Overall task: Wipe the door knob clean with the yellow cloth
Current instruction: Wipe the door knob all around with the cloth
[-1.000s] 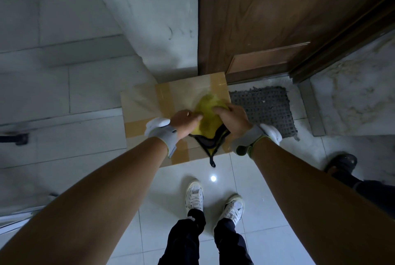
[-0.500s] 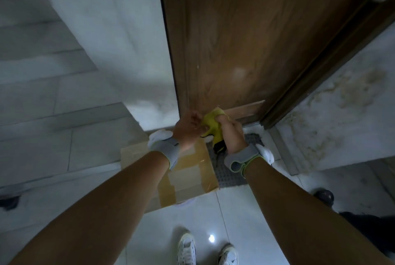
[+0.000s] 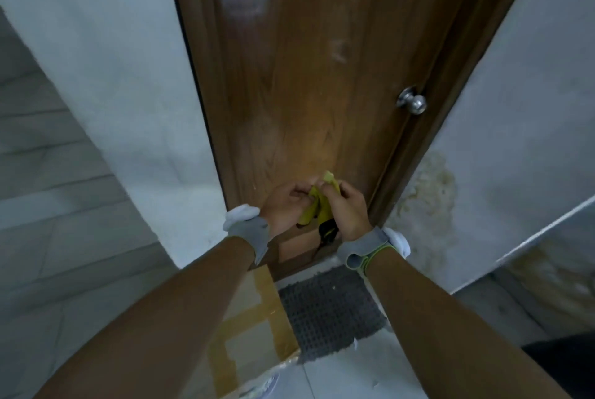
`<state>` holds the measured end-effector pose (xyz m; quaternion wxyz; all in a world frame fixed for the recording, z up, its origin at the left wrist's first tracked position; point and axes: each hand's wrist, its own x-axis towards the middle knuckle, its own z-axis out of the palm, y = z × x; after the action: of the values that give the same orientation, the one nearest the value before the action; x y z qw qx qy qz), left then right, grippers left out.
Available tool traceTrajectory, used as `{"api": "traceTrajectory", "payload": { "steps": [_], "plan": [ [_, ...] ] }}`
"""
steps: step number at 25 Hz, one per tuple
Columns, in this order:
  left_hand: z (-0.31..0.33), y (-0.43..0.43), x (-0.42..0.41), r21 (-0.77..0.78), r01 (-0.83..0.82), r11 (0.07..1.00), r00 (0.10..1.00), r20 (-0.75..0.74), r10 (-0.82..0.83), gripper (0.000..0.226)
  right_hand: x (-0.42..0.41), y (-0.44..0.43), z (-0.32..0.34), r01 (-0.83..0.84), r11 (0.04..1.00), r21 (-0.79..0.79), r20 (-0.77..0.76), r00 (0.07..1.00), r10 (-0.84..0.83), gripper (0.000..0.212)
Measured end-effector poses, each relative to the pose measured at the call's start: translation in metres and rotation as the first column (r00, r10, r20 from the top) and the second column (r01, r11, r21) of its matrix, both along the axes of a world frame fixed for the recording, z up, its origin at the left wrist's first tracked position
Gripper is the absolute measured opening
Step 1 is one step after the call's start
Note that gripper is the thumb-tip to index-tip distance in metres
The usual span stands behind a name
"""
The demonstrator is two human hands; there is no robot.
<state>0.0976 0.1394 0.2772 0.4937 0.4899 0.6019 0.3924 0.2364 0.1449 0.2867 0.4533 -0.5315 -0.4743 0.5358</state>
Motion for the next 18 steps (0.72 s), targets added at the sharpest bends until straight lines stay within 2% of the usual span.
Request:
{"api": "traceTrajectory", "payload": {
  "steps": [4, 8, 11, 13, 18],
  "plan": [
    [0.043, 0.012, 0.026, -0.026, 0.069, 0.997, 0.997, 0.028, -0.069, 0.008, 0.032, 0.001, 0.037, 0.08, 0.985, 0.153, 0.059, 0.994, -0.09, 0.024],
    [0.067, 0.027, 0.063, 0.042, 0.121, 0.992, 0.992, -0.032, -0.12, 0.008, 0.068, 0.004, 0.058, 0.16, 0.951, 0.266, 0.125, 0.972, -0.199, 0.018],
    [0.081, 0.048, 0.095, 0.07, 0.148, 0.987, 0.988, -0.052, -0.144, 0.01, 0.096, 0.016, 0.07, 0.202, 0.944, 0.259, 0.103, 0.967, -0.235, 0.012],
    [0.088, 0.064, 0.117, 0.071, 0.162, 0.984, 0.986, -0.041, -0.159, 0.011, 0.118, 0.031, 0.073, 0.215, 0.941, 0.263, 0.091, 0.965, -0.246, 0.017],
    [0.092, 0.107, 0.175, 0.013, 0.191, 0.982, 0.981, 0.021, -0.191, 0.015, 0.168, 0.079, 0.06, 0.265, 0.933, 0.244, 0.12, 0.946, -0.301, 0.011]
  ]
}}
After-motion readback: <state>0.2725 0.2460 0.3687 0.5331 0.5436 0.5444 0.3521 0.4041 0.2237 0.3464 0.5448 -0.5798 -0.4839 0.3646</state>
